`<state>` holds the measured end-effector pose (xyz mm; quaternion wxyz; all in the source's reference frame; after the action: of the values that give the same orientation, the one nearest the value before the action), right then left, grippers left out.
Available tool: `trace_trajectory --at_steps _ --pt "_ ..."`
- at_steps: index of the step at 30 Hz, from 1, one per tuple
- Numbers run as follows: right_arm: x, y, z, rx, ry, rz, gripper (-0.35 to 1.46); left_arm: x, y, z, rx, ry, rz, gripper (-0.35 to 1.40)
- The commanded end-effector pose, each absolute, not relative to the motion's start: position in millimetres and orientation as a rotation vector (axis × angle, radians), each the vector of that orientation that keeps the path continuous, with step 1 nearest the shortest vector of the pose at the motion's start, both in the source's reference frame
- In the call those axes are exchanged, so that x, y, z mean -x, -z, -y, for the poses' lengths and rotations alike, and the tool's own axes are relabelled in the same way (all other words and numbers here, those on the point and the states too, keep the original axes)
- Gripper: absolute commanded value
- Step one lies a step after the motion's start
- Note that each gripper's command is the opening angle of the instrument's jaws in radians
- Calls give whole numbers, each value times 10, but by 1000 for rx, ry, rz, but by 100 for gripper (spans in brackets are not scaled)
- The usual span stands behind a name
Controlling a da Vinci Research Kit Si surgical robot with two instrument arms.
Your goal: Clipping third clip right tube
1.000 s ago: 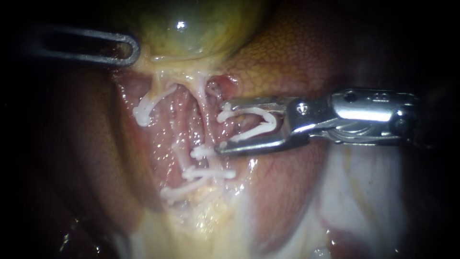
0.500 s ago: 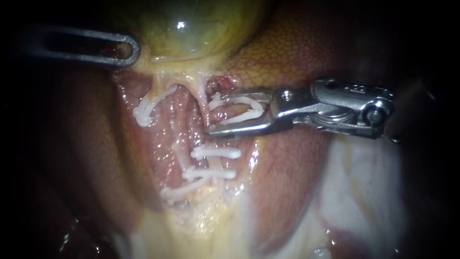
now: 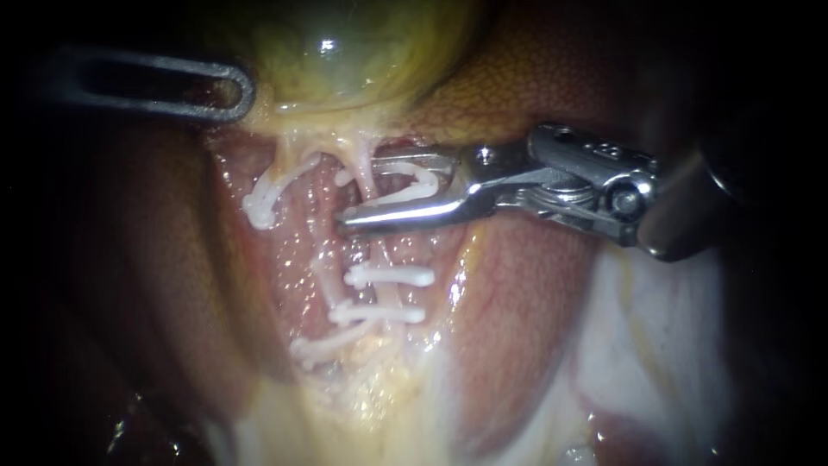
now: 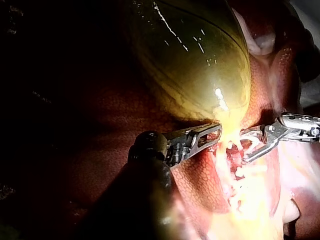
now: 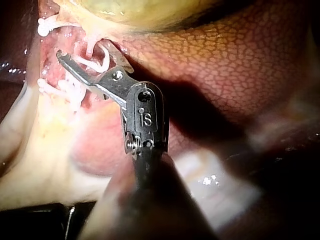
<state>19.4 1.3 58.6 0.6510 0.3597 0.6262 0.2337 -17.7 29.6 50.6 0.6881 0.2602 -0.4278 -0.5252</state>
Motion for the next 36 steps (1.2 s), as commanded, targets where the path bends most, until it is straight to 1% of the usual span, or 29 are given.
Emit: trace_trajectory --at_steps 1,5,8,12,16,23,25,29,36 --pt "-194 -586 -13 -823 -524 -1427 42 177 -506 -296 -583 1175 957 -35" --pt "-199 -587 -14 -844 -501 -1435 40 177 -506 -296 -583 1175 957 -35" --pt "-201 -586 -14 -856 -494 -1455 38 177 -506 -296 -583 1175 957 -35" --pt "-201 -580 -16 -879 -491 -1518 36 177 -506 -296 -583 1175 957 -35" --pt "-202 -573 -21 -894 -496 -1561 35 177 -506 -296 -583 1175 957 -35" --pt "-202 -563 -30 -900 -505 -1567 30 177 -506 -296 -583 1175 957 -35" --pt "-201 -562 -33 -901 -506 -1567 23 177 -506 -296 -583 1175 957 -35" --pt "-199 -563 -34 -898 -511 -1566 1 177 -506 -296 -583 1175 957 -35" --pt "-198 -563 -34 -898 -510 -1566 -22 177 -506 -296 -583 1175 957 -35"
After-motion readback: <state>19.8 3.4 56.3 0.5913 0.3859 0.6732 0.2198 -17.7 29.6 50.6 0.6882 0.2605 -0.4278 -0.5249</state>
